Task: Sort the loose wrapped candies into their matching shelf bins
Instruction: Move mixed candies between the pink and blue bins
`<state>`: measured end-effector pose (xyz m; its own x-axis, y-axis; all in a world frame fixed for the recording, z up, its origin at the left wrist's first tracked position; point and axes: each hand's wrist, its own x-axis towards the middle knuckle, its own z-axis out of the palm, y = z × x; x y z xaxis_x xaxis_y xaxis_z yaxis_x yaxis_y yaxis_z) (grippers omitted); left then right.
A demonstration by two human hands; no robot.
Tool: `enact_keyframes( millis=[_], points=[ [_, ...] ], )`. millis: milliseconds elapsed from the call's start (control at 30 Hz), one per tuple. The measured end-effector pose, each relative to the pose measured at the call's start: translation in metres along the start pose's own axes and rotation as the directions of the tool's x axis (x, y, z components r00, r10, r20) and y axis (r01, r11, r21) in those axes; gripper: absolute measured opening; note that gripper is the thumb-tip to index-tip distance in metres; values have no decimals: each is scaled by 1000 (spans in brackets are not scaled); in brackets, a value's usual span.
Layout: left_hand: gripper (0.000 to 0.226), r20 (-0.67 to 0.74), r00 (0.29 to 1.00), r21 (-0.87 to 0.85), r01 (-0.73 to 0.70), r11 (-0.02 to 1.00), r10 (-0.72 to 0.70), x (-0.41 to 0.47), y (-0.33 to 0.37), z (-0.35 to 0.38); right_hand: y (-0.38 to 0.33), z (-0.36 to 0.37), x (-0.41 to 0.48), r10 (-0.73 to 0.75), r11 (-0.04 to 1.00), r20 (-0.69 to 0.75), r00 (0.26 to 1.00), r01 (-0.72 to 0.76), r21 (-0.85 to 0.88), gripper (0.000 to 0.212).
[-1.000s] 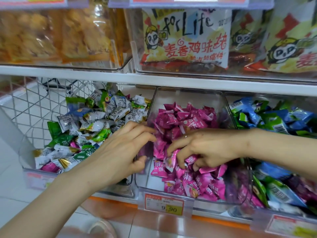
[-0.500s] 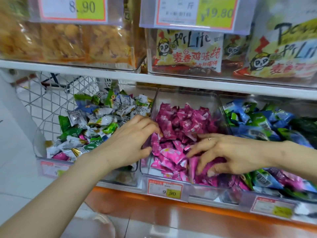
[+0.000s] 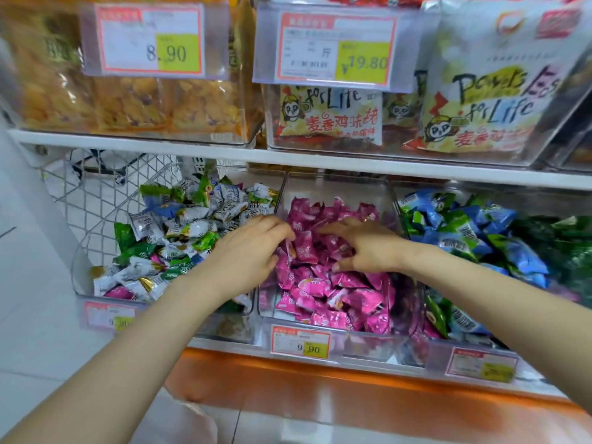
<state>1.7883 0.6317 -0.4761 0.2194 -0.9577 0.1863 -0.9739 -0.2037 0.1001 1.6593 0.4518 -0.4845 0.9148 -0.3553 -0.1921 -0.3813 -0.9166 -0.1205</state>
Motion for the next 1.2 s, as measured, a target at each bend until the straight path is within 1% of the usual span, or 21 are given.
enact_keyframes(
  millis=[100,233,333,433,500,600,633,700,767,833,867,933,1033,1100,1167,1200],
  points=[
    [41,-13,1000,4,-1,1000,1,4,1,1,-8,4,-13,-95,995,18,995,95,-17,59],
    [37,-98,994,74,-33,997,40,12,5,3,-14,14,-36,-167,986,55,984,166,10,47],
    [37,-93,994,52,-48,997,53,19,9,6,-16,18,-50,-221,975,78,972,218,38,42],
    [40,-83,994,17,-75,997,76,24,14,10,-18,18,-63,-266,959,59,962,258,121,35],
    [44,-32,996,57,-76,995,78,26,15,14,-21,17,-70,-287,946,27,958,279,162,32],
    [45,113,991,224,-91,970,67,25,15,17,-25,17,-78,-312,929,-4,950,306,206,29],
    [44,151,986,242,-99,965,64,25,15,16,-26,16,-79,-314,919,-24,949,310,244,28],
    [41,201,978,186,-101,977,63,23,16,10,-24,12,-81,-288,900,-106,952,307,311,28],
    [37,254,964,108,-115,987,84,18,16,5,-17,9,-77,-208,916,-224,952,270,298,30],
    [34,269,956,81,-146,986,119,12,14,3,-9,9,-69,-121,942,-307,944,207,265,31],
    [32,248,961,76,-149,986,126,10,13,3,-7,10,-64,-88,954,-318,944,172,244,30],
    [29,147,980,78,-144,986,132,9,12,-1,-6,12,-55,-41,980,-266,963,91,178,34],
    [27,-10,993,45,-117,992,118,11,9,-4,-10,18,-40,4,997,-83,997,2,76,61],
    [28,-83,993,-11,-88,996,86,13,9,-2,-13,23,-31,16,999,0,1000,-16,35,68],
    [28,-163,983,-49,-94,994,85,17,9,3,-15,28,-28,-5,1000,33,999,5,14,66],
    [29,-187,979,-58,-99,993,86,20,9,5,-17,30,-30,-25,999,50,998,24,34,64]
  ],
)
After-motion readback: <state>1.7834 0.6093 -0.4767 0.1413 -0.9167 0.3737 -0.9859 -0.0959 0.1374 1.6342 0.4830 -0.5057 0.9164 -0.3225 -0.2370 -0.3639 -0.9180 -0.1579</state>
